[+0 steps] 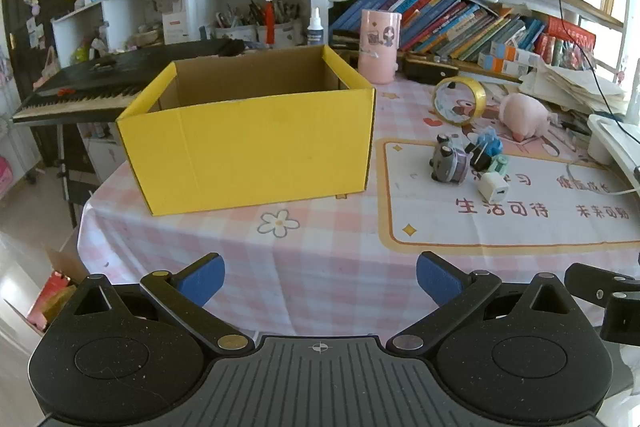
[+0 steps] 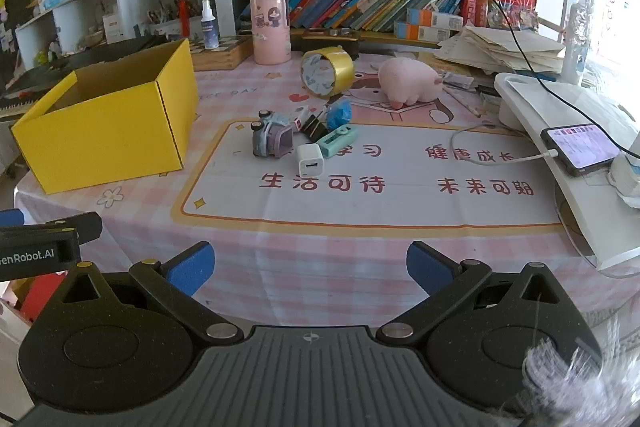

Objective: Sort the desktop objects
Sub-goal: 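Move both tools toward the cluster of small objects on the table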

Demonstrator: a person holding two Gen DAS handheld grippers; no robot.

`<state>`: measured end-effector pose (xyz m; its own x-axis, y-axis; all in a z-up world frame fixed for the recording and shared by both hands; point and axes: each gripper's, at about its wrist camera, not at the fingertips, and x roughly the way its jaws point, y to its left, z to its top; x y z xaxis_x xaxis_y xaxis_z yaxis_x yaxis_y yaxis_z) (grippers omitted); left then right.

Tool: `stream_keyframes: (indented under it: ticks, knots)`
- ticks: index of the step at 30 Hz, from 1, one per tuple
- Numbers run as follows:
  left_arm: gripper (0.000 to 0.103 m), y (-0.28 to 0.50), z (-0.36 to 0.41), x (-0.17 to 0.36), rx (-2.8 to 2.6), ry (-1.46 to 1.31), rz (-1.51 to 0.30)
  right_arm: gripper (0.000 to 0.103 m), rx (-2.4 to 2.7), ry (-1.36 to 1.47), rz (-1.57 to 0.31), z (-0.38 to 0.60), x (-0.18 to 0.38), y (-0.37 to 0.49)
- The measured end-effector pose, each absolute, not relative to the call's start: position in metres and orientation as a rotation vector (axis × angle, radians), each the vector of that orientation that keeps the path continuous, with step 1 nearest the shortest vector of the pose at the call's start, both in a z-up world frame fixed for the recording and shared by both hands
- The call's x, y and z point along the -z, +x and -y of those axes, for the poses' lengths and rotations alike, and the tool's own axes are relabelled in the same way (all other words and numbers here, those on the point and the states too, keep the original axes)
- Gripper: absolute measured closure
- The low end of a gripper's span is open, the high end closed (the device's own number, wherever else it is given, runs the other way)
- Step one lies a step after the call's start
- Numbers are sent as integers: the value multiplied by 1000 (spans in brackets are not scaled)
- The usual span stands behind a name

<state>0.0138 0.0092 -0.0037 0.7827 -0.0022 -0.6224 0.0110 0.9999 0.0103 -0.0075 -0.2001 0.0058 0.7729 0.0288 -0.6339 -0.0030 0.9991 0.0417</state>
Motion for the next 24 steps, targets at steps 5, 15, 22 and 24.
stream_keyframes:
  ticks: [5, 15, 22, 24]
  knots:
    - [0, 14, -9, 4, 9, 19, -673, 0, -15, 41, -691, 201, -5, -8]
    - [0, 14, -8, 4, 7, 16, -689, 0, -35, 46, -695, 202, -5, -8]
    - [0, 13, -8, 4, 6, 14, -685, 0, -38, 47, -697, 202, -5, -8]
    - [0, 12, -8, 3, 10, 12, -685, 0, -37, 46, -697, 202, -5, -9]
